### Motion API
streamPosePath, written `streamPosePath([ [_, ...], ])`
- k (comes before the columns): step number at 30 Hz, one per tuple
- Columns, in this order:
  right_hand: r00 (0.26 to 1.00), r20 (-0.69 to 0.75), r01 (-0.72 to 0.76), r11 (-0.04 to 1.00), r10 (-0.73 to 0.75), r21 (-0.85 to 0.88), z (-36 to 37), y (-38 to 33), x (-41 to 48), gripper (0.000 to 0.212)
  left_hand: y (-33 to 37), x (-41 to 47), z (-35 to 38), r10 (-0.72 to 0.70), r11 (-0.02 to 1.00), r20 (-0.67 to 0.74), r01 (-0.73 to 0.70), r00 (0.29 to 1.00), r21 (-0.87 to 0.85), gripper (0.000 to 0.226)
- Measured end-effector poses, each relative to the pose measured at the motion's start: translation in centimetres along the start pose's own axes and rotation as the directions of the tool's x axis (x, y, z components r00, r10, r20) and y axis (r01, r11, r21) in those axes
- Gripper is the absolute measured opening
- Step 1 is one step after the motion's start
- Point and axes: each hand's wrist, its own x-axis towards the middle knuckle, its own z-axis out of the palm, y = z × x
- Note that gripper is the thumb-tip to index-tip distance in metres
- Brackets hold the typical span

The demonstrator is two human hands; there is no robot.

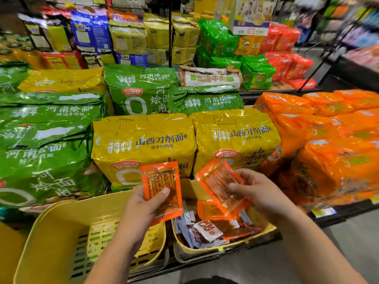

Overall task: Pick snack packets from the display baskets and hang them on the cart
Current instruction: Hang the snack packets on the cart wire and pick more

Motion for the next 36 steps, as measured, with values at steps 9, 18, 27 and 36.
streamPosePath([
  [9, 0.978, -0.064, 0.172, 0.947, -0.196, -0.27, 6.9, 0.0, -2.1, 0.01, -1.1, -0.2, 2.3, -0.047, 0.994, 0.13, 0.058, 0.99, -0.088, 0.053],
  [18, 0.955, 0.045, -0.07, 0.37, 0.293, -0.926, 5.4, 5.5, 3.9, 0.054, -0.8, -0.2, -0.9, 0.007, 0.999, 0.043, -0.005, 0.999, -0.038, 0.037],
  [27, 0.941, 0.048, -0.014, 0.181, 0.334, -0.983, 5.3, 8.1, 6.0, 0.036, -1.3, -0.3, -1.3, 0.019, 1.0, 0.019, -0.019, 1.0, -0.007, 0.021],
  [36, 0.984, -0.132, 0.096, 0.979, -0.121, -0.18, 1.7, 0.4, -1.5, 0.021, -0.7, -0.3, -0.2, 0.026, 0.999, 0.022, -0.027, 0.999, 0.024, 0.032],
])
